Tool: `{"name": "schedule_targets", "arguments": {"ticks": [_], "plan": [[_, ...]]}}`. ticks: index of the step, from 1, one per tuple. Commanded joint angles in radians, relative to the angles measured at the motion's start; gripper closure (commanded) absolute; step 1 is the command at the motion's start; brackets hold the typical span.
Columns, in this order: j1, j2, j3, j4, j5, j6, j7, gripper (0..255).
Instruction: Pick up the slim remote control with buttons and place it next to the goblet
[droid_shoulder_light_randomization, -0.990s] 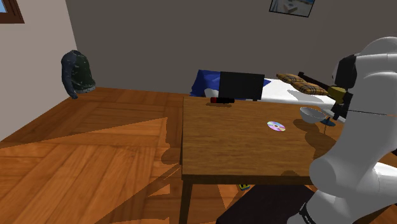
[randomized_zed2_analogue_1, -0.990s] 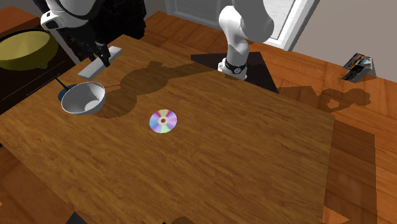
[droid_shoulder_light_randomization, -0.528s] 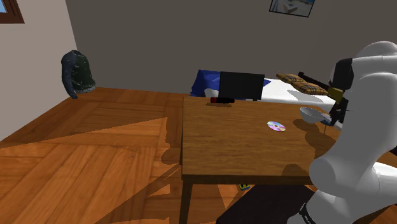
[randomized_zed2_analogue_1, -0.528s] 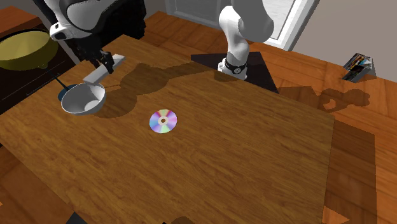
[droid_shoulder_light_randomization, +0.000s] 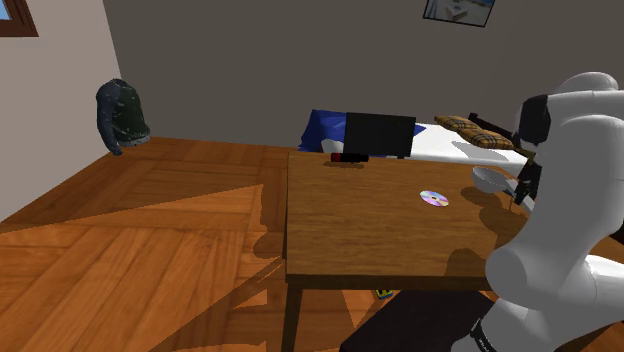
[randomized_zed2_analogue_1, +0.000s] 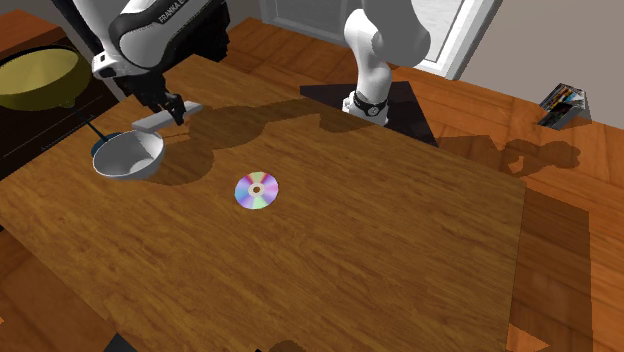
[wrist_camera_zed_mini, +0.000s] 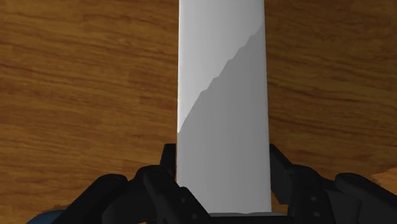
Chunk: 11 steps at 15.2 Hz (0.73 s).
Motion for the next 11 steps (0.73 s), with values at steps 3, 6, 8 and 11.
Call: {"name": "schedule_targets", "arguments": {"ticks": [3, 6, 8, 11], "plan": [[-0.004, 0.02, 0.011, -0.015, 0.014, 0.022, -0.007, 255], [-0.004, 0.021, 0.01, -0.015, 0.014, 0.022, -0.008, 255], [-0.003, 0.021, 0.01, -0.015, 0.014, 0.022, -0.008, 255], [-0.003, 0.023, 0.011, -0.017, 0.016, 0.025, -0.008, 0]]}}
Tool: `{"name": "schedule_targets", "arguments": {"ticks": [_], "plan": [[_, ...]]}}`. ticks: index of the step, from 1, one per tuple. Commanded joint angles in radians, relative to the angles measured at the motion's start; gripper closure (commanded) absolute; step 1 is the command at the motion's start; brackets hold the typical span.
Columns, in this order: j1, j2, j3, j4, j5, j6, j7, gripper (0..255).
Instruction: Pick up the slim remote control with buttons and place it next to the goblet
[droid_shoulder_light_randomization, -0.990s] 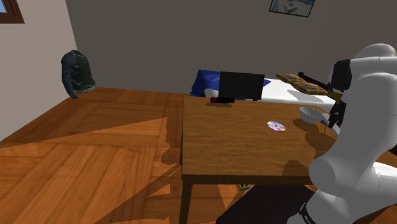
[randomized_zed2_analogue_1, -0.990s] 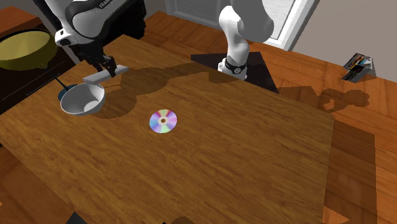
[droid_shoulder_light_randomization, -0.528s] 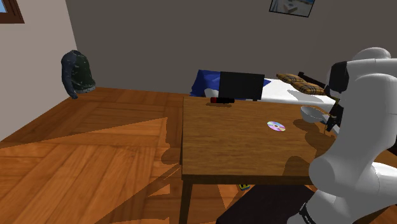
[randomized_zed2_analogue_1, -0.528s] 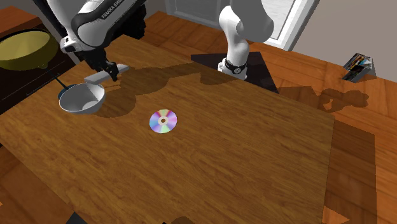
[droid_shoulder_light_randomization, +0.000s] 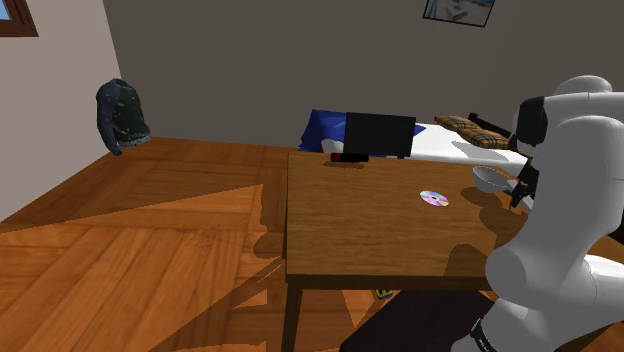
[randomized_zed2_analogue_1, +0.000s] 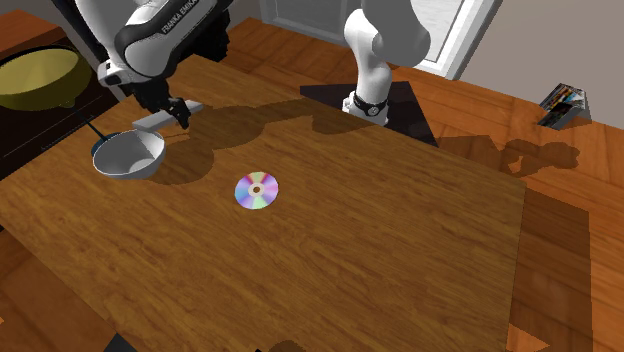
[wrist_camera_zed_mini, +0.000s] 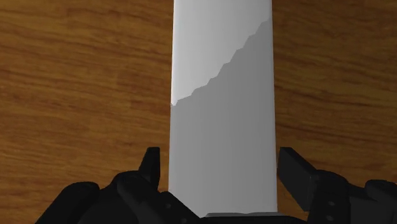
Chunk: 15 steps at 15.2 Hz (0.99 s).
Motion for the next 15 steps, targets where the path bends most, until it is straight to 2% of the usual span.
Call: {"name": "schedule_targets", "arguments": {"ticks": [1, 4, 8, 15], "plan": [[0.001, 0.001, 0.001, -0.003, 0.0, 0.001, 0.0, 0], [0.0, -0.001, 0.0, 0.0, -0.001, -0.004, 0.0, 0], [0.02, -0.061, -0.03, 0.05, -0.051, -0.102, 0.031, 0], [0.02, -0.061, -0.029, 0.05, -0.051, -0.102, 0.031, 0]]}}
